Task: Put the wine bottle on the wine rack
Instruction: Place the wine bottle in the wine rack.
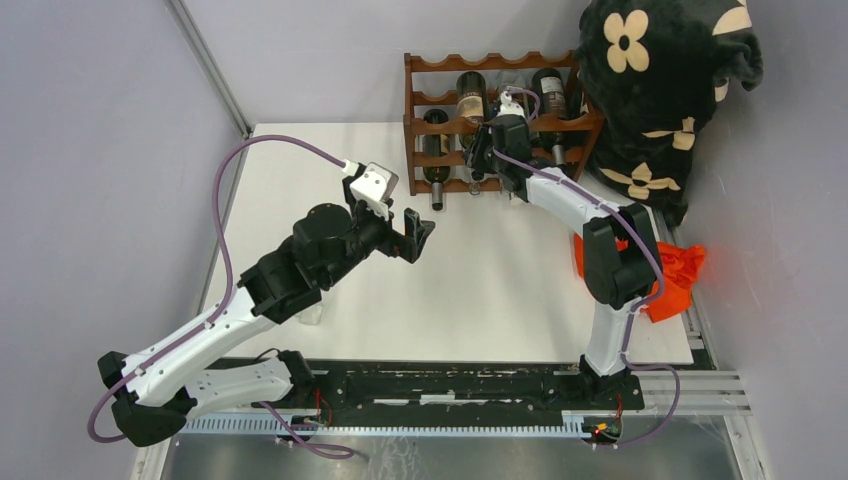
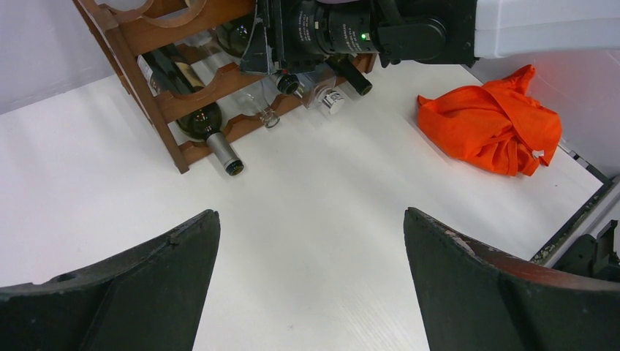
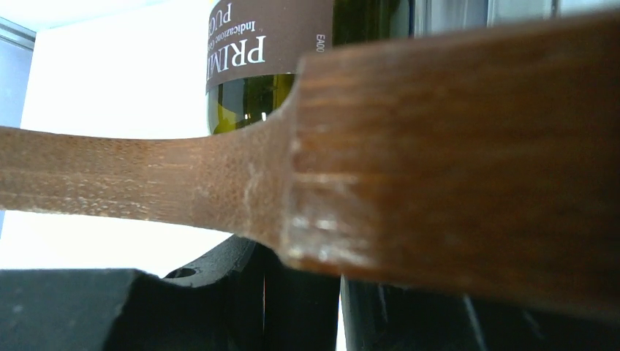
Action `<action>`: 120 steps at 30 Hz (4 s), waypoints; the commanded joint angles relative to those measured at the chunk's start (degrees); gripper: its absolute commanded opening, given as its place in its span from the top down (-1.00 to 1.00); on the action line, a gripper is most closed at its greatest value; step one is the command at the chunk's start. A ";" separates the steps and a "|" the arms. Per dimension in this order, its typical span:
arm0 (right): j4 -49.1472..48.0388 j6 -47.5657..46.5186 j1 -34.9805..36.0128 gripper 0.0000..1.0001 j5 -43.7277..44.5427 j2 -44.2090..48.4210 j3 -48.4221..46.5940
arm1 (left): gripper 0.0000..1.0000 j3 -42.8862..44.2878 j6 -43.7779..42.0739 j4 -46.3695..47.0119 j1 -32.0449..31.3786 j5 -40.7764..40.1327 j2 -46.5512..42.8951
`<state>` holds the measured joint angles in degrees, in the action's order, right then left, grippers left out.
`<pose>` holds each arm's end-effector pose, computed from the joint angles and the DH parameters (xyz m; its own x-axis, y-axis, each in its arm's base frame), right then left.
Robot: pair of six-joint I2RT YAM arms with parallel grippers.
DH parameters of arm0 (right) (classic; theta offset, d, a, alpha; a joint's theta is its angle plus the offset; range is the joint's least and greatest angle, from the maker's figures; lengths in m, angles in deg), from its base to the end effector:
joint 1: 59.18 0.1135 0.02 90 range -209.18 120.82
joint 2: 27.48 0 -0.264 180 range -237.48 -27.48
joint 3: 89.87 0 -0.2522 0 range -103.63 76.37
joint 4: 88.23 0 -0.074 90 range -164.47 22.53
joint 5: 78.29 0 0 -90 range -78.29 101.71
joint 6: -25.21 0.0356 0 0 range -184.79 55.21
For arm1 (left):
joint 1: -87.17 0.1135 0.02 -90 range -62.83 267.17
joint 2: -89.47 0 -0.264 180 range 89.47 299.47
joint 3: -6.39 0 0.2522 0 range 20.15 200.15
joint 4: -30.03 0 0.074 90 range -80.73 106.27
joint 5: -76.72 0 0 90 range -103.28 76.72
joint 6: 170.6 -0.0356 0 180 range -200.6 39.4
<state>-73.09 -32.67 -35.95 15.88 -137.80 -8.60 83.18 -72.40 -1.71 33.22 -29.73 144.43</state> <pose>0.4205 0.1777 0.2611 -0.5275 0.3507 -0.7738 -0.0629 0.8922 0.4472 0.1312 -0.1631 0.4048 -0.1874 0.0251 -0.9820 0.5906 0.8017 -0.0923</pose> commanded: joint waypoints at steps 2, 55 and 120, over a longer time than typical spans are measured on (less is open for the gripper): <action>-8.73 -0.06 -0.12 0.60 1.65 -0.19 -6.03 | -1.00 1.84 1.64 0.57 0.16 -1.00 -0.72; -15.76 4.43 -3.92 0.49 -3.25 3.52 -1.76 | -1.00 4.96 3.75 0.08 0.16 0.60 2.06; -12.92 6.24 -2.52 0.37 -2.02 -4.19 -11.28 | -1.00 4.31 3.61 -0.50 0.17 -0.53 3.68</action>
<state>-73.41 -26.46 -37.53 13.23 -142.06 -14.28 86.00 -70.76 -3.46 33.22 -29.53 148.41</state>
